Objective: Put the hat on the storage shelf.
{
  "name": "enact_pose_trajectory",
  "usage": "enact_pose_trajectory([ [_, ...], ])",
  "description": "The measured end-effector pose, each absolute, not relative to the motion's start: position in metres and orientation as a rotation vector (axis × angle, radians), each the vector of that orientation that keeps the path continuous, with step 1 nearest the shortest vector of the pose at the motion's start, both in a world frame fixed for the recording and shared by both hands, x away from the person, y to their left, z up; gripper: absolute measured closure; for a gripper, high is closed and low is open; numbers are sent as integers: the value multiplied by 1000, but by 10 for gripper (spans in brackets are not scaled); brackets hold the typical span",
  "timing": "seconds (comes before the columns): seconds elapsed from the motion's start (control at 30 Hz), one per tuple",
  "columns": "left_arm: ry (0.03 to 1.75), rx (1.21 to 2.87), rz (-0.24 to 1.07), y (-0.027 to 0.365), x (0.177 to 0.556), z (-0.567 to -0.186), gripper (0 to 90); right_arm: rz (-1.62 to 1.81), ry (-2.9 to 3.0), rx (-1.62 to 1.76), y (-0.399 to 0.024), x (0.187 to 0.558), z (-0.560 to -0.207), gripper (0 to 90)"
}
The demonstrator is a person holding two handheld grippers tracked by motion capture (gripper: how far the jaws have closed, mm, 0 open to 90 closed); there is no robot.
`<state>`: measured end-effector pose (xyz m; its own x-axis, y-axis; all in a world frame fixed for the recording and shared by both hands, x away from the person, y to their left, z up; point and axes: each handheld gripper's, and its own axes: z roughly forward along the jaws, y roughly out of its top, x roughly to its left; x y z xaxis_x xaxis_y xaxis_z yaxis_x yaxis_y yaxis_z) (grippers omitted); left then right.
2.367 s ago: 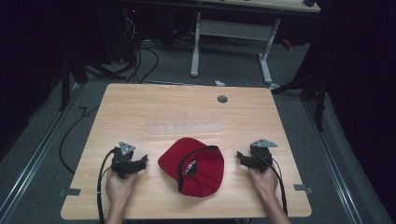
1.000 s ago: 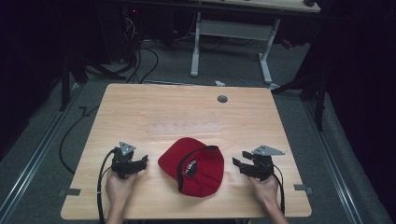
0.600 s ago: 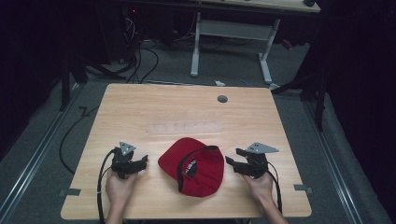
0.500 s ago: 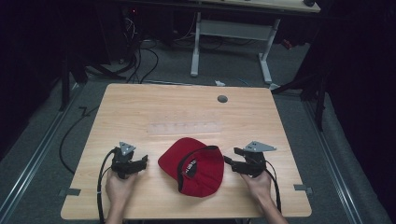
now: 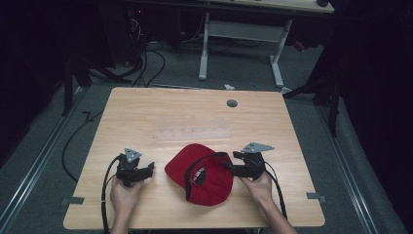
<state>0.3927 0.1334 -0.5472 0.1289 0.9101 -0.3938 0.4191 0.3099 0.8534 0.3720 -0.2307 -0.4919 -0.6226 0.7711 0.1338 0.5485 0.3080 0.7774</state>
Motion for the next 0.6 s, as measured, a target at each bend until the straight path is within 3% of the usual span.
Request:
enact_pose_trajectory([
  [0.6, 1477, 1288, 560, 133, 393, -547, 281, 1199, 2386, 1208, -206, 394, -501, 365],
])
